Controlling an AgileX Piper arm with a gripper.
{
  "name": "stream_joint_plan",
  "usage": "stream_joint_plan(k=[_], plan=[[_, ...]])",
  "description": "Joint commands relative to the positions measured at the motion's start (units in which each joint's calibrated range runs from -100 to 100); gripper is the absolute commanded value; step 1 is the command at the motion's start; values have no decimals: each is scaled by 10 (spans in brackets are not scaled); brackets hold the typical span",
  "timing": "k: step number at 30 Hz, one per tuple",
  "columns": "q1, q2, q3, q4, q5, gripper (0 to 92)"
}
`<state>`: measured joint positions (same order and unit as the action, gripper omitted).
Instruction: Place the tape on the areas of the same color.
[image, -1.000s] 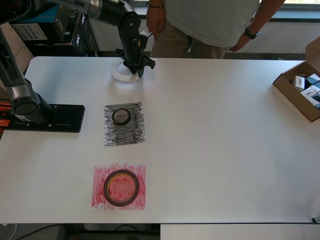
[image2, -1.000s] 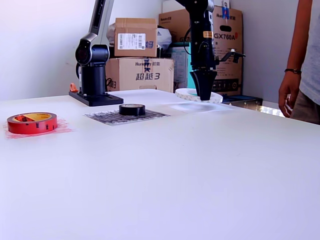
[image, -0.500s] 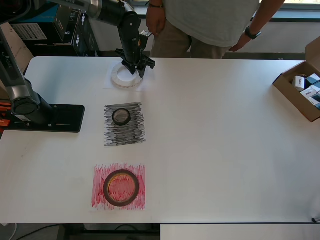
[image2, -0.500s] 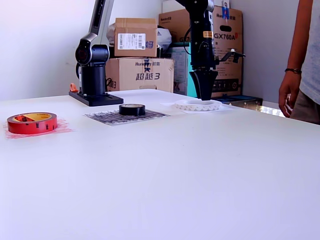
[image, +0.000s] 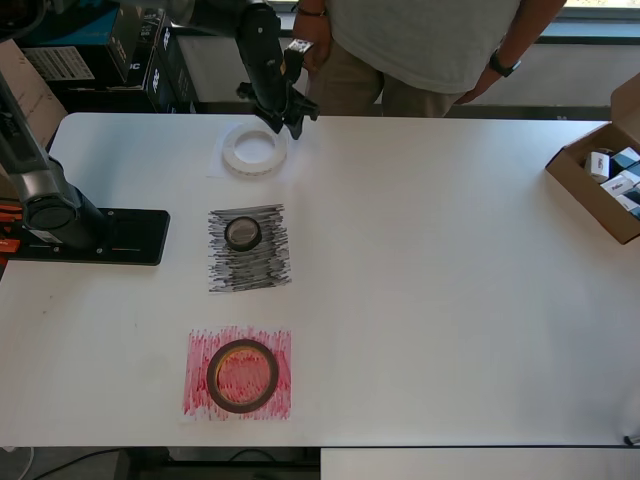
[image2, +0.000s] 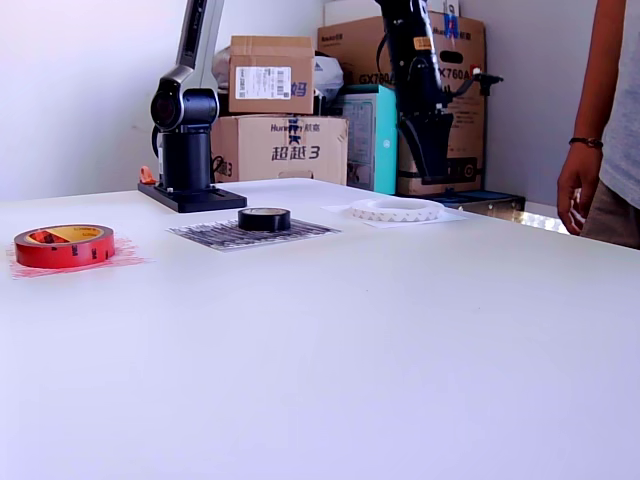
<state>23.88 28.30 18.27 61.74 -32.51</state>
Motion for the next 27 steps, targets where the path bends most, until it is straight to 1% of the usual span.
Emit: stream_joint_plan(k=[1, 4, 6, 16, 24, 27], plan=[[-16, -113, -3, -42, 15, 471], [-38, -186, 4, -65, 15, 450], [-56, -243, 5, -68, 13, 404], [-156, -460, 13, -69, 15, 2], [-219, -666, 104, -69, 8, 0], [-228, -763, 151, -86, 8, 0]])
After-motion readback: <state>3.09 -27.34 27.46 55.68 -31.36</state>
